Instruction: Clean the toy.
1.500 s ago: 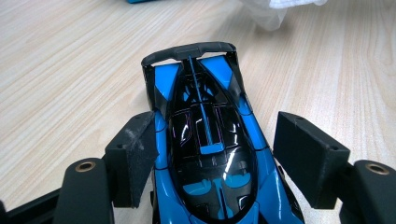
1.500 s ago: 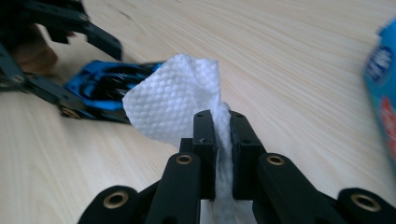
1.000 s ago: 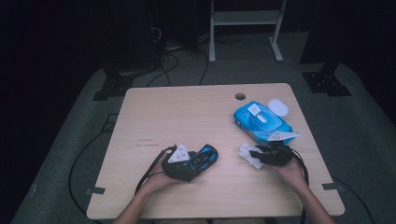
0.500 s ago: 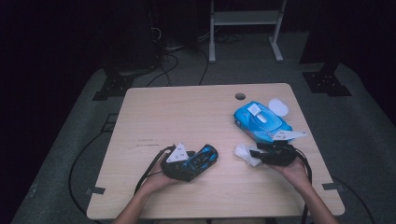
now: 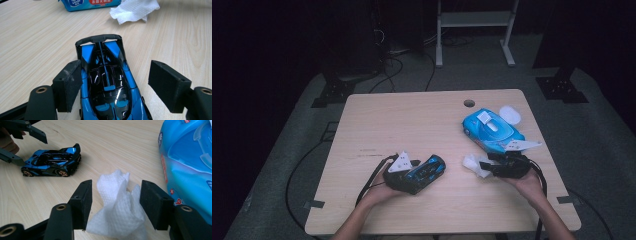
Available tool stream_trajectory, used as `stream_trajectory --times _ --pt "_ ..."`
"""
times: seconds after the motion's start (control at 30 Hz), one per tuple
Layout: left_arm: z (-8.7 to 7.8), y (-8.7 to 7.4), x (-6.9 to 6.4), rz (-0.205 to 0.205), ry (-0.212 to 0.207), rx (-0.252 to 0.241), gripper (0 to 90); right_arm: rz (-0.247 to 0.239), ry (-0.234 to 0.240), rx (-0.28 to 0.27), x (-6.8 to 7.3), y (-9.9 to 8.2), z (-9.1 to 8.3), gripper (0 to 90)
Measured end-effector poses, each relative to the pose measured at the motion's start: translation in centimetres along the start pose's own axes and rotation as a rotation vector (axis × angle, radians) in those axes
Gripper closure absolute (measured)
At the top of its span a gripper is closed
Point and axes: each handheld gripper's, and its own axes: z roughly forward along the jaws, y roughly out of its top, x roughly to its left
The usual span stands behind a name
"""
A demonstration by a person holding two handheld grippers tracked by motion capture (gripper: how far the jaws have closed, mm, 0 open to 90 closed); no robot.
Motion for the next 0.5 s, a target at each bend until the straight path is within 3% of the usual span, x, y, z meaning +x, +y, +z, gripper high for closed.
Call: stream_trajectory --times 0.5 --pt "-1.3 0.2 0.3 -0.016 0.015 0.002 23.1 0.002 0.012 -0.014 0.1 0.0 -0.3 39.9"
